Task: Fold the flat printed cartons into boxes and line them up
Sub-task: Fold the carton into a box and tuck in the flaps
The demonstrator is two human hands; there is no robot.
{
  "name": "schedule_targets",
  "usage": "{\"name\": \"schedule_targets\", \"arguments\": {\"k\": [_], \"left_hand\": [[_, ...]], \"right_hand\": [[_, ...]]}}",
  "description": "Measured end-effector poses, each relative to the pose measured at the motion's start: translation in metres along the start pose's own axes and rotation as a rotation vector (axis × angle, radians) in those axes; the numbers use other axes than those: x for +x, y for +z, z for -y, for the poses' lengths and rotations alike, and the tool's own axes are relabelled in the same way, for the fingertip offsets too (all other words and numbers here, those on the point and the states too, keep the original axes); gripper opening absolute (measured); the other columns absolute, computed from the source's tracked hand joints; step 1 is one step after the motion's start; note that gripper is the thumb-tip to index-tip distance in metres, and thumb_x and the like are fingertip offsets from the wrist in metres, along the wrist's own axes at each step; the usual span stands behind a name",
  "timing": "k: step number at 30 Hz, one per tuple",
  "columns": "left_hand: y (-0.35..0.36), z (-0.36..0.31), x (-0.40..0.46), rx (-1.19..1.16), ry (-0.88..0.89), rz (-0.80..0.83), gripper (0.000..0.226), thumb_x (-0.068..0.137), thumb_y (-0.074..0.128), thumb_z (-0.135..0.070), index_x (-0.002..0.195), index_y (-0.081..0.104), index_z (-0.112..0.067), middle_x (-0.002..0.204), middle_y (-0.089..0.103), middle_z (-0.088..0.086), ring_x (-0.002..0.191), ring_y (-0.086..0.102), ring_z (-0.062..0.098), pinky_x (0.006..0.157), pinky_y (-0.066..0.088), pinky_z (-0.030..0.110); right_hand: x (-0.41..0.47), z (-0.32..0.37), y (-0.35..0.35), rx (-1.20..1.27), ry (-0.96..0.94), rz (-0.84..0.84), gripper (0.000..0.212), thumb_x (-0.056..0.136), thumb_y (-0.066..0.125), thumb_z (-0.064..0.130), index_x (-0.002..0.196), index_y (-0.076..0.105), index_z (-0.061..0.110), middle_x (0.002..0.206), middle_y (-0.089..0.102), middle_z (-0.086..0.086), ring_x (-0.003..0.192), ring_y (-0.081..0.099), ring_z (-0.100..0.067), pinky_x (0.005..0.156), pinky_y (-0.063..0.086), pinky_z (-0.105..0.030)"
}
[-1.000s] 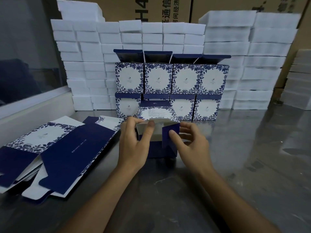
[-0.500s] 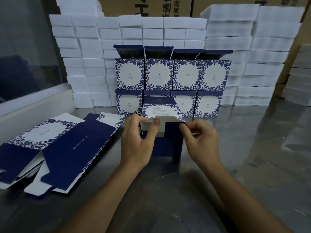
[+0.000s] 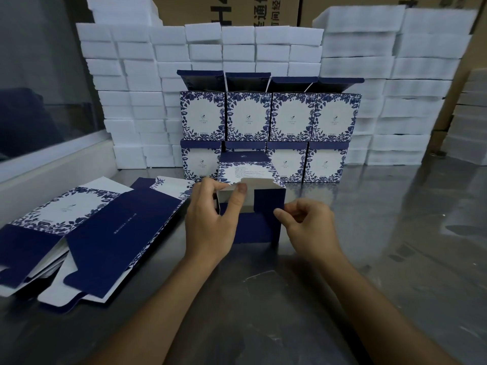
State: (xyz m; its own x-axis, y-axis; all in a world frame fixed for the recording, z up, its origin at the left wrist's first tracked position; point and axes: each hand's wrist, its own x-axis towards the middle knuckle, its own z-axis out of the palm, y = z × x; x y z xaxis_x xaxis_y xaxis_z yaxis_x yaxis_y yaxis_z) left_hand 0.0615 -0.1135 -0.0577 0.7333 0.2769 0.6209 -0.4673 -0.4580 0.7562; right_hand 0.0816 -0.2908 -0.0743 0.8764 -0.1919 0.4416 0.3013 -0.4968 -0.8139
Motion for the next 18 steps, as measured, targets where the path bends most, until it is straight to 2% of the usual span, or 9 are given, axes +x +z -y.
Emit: {"name": "schedule_targets", "arguments": {"k": [3,6,8,13,15,16,18], "left_hand": [[0.0,0.001,0.0,0.003,0.003,-0.004,0.048,0.08,0.046,-0.075,0.09,0.05,-0.028,0.096,0.059,-0.009,0.09,0.057,0.01,0.072,0.046,0.03],[-0.001,0.002,0.002,0.003,0.002,-0.008,0.048,0.081,0.047,-0.073,0.09,0.051,-0.026,0.096,0.06,-0.008,0.09,0.057,0.011,0.073,0.046,0.031],[-0.002,0.002,0.002,0.005,-0.004,-0.006,0.046,0.082,0.048,-0.071,0.09,0.051,-0.026,0.096,0.06,-0.008,0.09,0.057,0.011,0.073,0.047,0.032],[-0.002,0.002,0.002,0.013,0.007,-0.006,0.045,0.081,0.047,-0.072,0.089,0.051,-0.028,0.096,0.059,-0.011,0.089,0.055,0.004,0.069,0.041,0.024],[-0.002,0.002,0.002,0.021,0.013,-0.007,0.045,0.081,0.047,-0.072,0.089,0.05,-0.028,0.096,0.057,-0.012,0.088,0.053,0.001,0.068,0.039,0.021],[-0.002,0.002,0.002,0.026,0.018,-0.008,0.045,0.082,0.046,-0.072,0.089,0.05,-0.028,0.095,0.055,-0.012,0.088,0.052,0.0,0.067,0.038,0.02],[-0.002,0.003,0.003,0.039,0.037,-0.003,0.047,0.082,0.045,-0.073,0.089,0.05,-0.028,0.095,0.054,-0.012,0.087,0.051,-0.001,0.067,0.038,0.02]], "right_hand": [[0.0,0.0,0.0,-0.011,-0.002,0.005,0.008,0.086,0.08,0.019,0.082,0.074,0.014,0.073,0.072,0.003,0.07,0.069,-0.012,0.07,0.058,-0.033],[-0.003,-0.005,0.001,-0.074,0.017,0.038,0.02,0.082,0.083,0.017,0.074,0.066,0.025,0.067,0.068,0.009,0.064,0.064,-0.006,0.067,0.053,-0.026],[-0.005,-0.008,0.002,-0.112,0.054,0.099,0.025,0.08,0.084,0.016,0.072,0.062,0.026,0.065,0.066,0.007,0.062,0.061,-0.005,0.067,0.05,-0.024],[-0.006,-0.008,0.0,-0.145,0.036,0.151,0.027,0.083,0.08,0.014,0.073,0.06,0.029,0.068,0.068,0.004,0.067,0.064,-0.009,0.068,0.049,-0.025],[-0.009,-0.008,0.001,-0.131,0.02,0.156,0.02,0.085,0.078,0.014,0.091,0.064,0.028,0.068,0.068,0.006,0.07,0.065,-0.007,0.07,0.052,-0.029],[-0.01,-0.007,0.002,-0.122,0.003,0.153,0.027,0.087,0.077,0.015,0.107,0.064,0.027,0.069,0.068,0.006,0.072,0.065,-0.007,0.073,0.054,-0.032],[-0.012,-0.005,0.003,-0.066,-0.064,0.145,0.051,0.091,0.072,0.02,0.136,0.05,0.033,0.082,0.065,0.01,0.081,0.064,-0.007,0.078,0.055,-0.033]]}}
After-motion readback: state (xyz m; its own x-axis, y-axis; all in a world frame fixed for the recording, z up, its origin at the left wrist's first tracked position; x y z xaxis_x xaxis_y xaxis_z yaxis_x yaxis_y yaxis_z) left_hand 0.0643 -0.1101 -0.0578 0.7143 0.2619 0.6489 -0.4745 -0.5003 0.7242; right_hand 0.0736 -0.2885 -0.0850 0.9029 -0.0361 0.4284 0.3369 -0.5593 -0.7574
